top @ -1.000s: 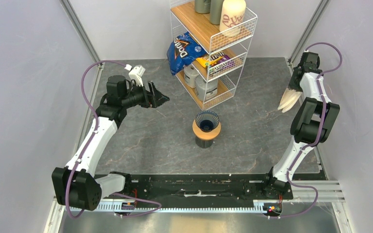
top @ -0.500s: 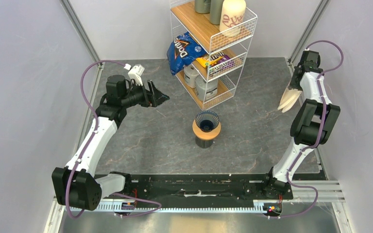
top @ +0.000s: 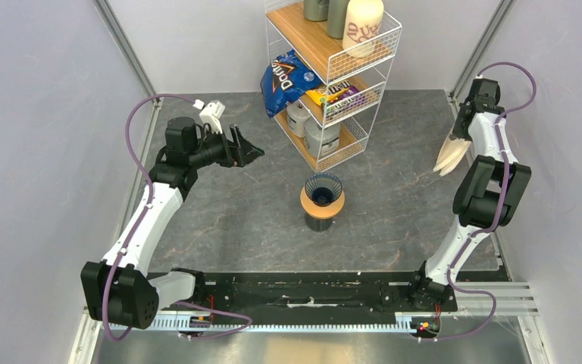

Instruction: Place the coffee filter in the dripper

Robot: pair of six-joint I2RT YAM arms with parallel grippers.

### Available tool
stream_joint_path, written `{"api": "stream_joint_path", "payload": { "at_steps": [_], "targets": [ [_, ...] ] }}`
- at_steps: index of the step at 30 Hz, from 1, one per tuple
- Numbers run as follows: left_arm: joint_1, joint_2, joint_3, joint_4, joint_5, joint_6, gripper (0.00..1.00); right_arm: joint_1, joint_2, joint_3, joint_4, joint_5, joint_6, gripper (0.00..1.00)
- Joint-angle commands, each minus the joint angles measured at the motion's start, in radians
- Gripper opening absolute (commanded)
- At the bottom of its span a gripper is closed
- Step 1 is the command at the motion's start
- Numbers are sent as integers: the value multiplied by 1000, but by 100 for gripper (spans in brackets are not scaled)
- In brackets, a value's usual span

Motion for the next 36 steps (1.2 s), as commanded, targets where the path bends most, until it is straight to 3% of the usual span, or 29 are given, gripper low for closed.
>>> {"api": "stream_joint_path", "payload": {
  "at_steps": [1, 19, 30, 36],
  "targets": [
    [9, -23, 31, 28, -10, -25, 83, 9, -3, 13, 25, 19, -6, 29],
    [14, -15, 38, 27, -8, -32, 82, 13, 39, 14, 46, 44, -5, 29],
    [17, -3, 47, 25, -11, -37, 82, 12, 62, 30, 47, 52, -5, 21],
    [19, 4, 55, 25, -8, -42, 82, 16, 46, 27, 32, 46, -1, 0]
  ]
}}
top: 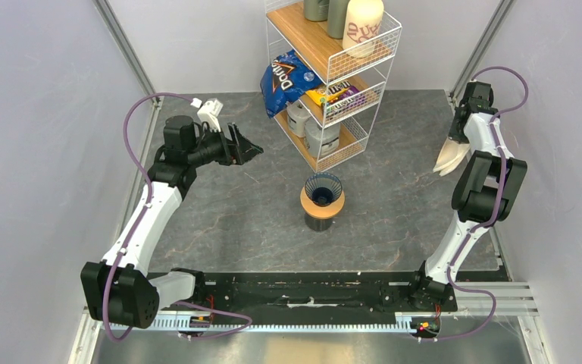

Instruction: Place the coffee filter in the dripper

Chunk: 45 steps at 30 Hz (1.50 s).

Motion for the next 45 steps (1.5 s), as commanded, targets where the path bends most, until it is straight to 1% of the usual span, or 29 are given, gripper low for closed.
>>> {"api": "stream_joint_path", "payload": {
  "at_steps": [1, 17, 22, 25, 26, 27, 28, 29, 30, 33, 45],
  "targets": [
    [7, 3, 44, 28, -8, -29, 82, 5, -16, 26, 15, 14, 8, 0],
    [8, 8, 79, 2, -2, -20, 82, 3, -181, 9, -53, -2, 38, 0],
    [7, 11, 89, -1, 2, -18, 82, 3, -198, 30, -82, -24, 43, 0],
    [7, 13, 92, -1, 5, -17, 82, 3, -180, 42, -96, -64, 30, 0],
    [8, 15, 92, 1, 5, -20, 82, 3, -168, 50, -107, -77, 32, 3],
    [7, 16, 90, 3, 5, -22, 82, 2, -157, 54, -112, -81, 40, 16],
    [6, 16, 90, 3, 5, -25, 82, 3, -150, 55, -113, -78, 50, 24],
    [8, 18, 90, 3, 6, -26, 82, 2, -140, 53, -109, -72, 52, 28],
    [8, 19, 89, 4, 5, -27, 82, 3, -130, 53, -106, -69, 55, 29],
    [7, 18, 87, 3, 5, -28, 82, 2, -99, 56, -98, -39, 60, 26],
    [9, 28, 98, -2, -1, -26, 82, 3, -31, 90, -91, -19, 76, 29]
  ]
}}
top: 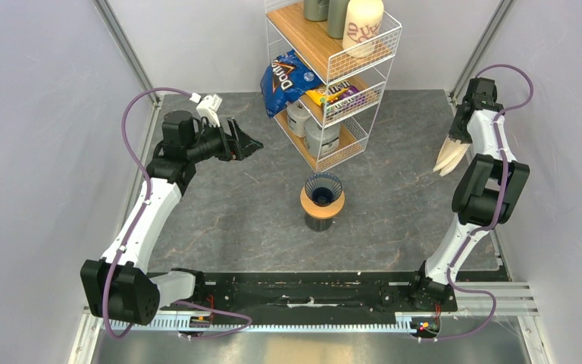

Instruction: Place the coffee filter in the dripper

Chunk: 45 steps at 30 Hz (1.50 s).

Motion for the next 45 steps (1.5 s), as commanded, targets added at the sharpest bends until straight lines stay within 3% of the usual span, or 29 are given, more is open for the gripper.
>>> {"api": "stream_joint_path", "payload": {
  "at_steps": [1, 20, 32, 45],
  "targets": [
    [9, 9, 46, 14, -3, -21, 82, 3, 10, 52, 21, 27, 22, 29],
    [8, 33, 57, 19, -3, -32, 82, 0, 77, 101, 35, 54, 22, 29],
    [9, 39, 57, 35, -1, -45, 82, 0, 24, 64, 19, 96, 13, 28],
    [9, 25, 48, 27, -1, -43, 82, -1, 25, 45, 21, 96, 32, 34]
  ]
}}
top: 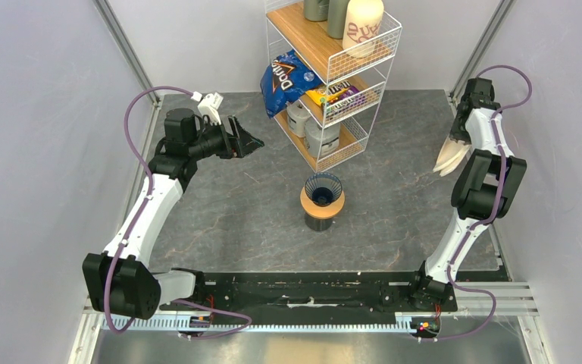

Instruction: Place the coffee filter in the dripper

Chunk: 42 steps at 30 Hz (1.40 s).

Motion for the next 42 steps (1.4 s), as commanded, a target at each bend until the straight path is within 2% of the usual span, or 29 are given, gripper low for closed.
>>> {"api": "stream_joint_path", "payload": {
  "at_steps": [1, 6, 17, 42],
  "targets": [
    [9, -9, 28, 29, -1, -24, 82, -2, -44, -7, 21, 12, 27, 34],
    [9, -7, 28, 35, 2, -29, 82, -4, -56, -7, 22, -15, 69, 33],
    [9, -5, 31, 44, 8, -39, 82, -12, -90, -26, 24, 27, 144, 32],
    [9, 7, 33, 58, 15, -63, 82, -35, -67, -10, 25, -82, 202, 34]
  ]
}}
